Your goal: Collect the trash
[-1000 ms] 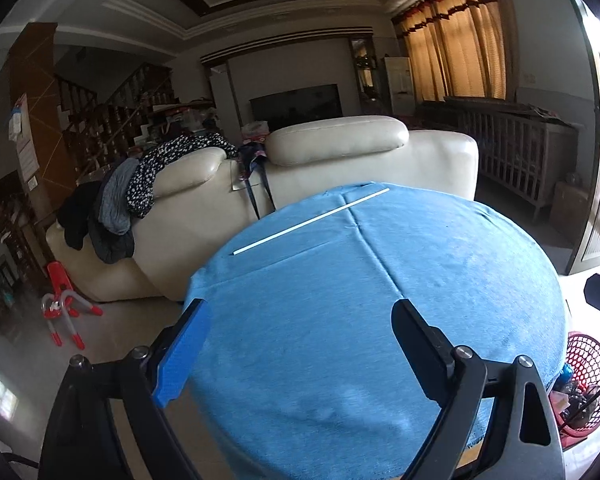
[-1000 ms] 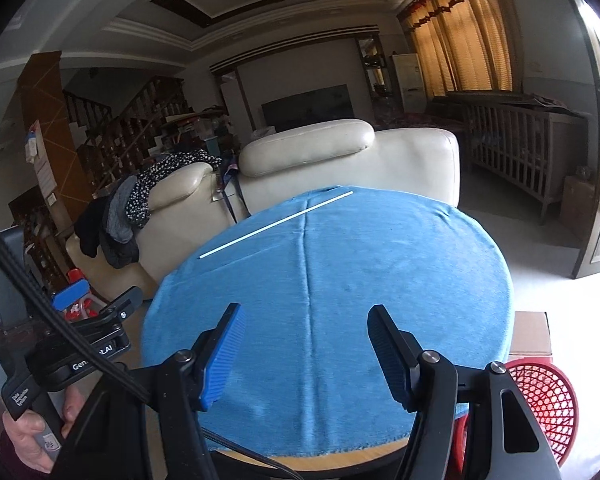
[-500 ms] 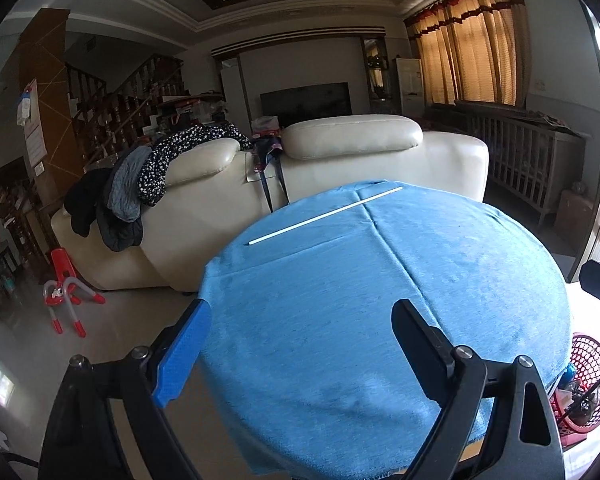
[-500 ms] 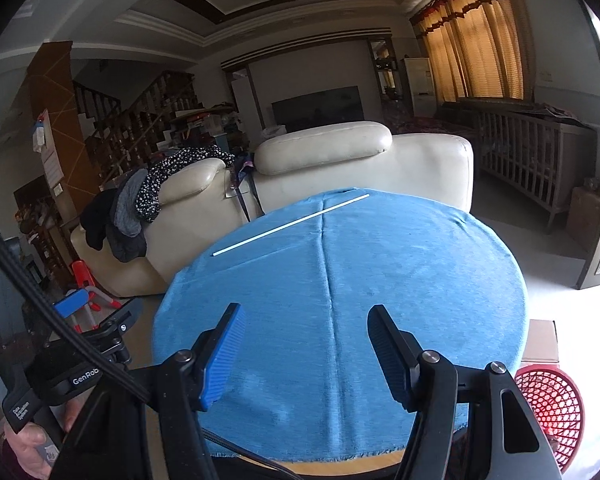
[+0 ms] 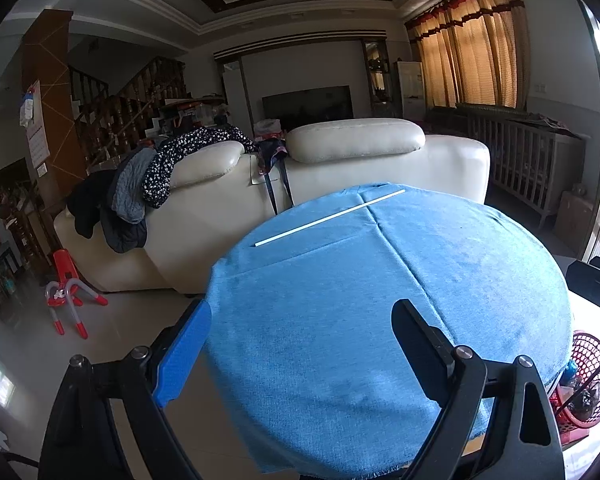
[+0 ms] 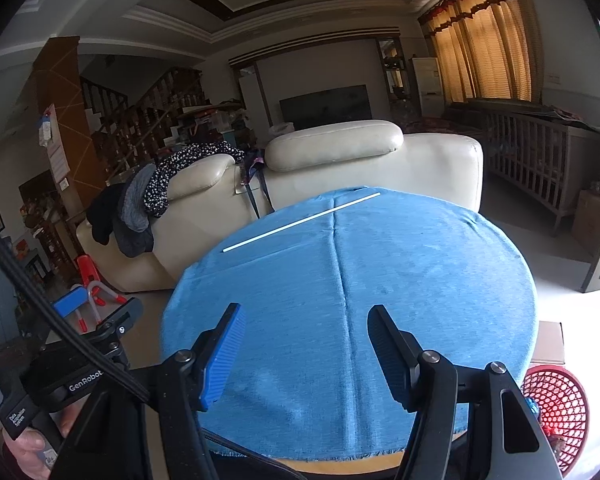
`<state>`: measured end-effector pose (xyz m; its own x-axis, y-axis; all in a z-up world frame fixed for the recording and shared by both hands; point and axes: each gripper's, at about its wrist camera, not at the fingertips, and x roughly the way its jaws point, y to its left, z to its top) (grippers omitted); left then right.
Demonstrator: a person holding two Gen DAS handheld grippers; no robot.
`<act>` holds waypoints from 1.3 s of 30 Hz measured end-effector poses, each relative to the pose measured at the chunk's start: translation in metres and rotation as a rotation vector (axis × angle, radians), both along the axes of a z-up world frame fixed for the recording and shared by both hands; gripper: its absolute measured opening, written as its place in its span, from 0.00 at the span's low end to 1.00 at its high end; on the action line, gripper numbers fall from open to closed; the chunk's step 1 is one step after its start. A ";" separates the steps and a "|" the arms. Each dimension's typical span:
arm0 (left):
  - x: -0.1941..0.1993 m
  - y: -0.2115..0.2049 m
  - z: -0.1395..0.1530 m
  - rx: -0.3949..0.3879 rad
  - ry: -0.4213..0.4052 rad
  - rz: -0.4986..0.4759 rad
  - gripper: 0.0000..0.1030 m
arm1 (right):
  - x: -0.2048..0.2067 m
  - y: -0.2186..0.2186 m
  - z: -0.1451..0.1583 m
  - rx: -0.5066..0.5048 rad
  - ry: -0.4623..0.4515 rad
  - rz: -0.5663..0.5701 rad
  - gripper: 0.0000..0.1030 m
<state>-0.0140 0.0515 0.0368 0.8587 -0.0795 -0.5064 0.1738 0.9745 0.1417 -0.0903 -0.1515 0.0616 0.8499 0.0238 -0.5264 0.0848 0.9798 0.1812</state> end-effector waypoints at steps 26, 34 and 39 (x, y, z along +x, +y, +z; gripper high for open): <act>0.000 0.010 0.000 -0.004 -0.006 0.015 0.89 | 0.004 0.006 -0.001 -0.004 0.011 0.009 0.65; 0.001 0.015 -0.002 -0.011 -0.002 0.018 0.89 | 0.006 0.010 -0.003 -0.007 0.016 0.011 0.65; 0.001 0.018 -0.003 -0.015 -0.001 0.020 0.89 | 0.008 0.013 -0.003 -0.012 0.019 0.012 0.65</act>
<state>-0.0125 0.0694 0.0335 0.8604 -0.0698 -0.5048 0.1540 0.9799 0.1271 -0.0823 -0.1381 0.0582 0.8397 0.0271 -0.5423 0.0766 0.9828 0.1677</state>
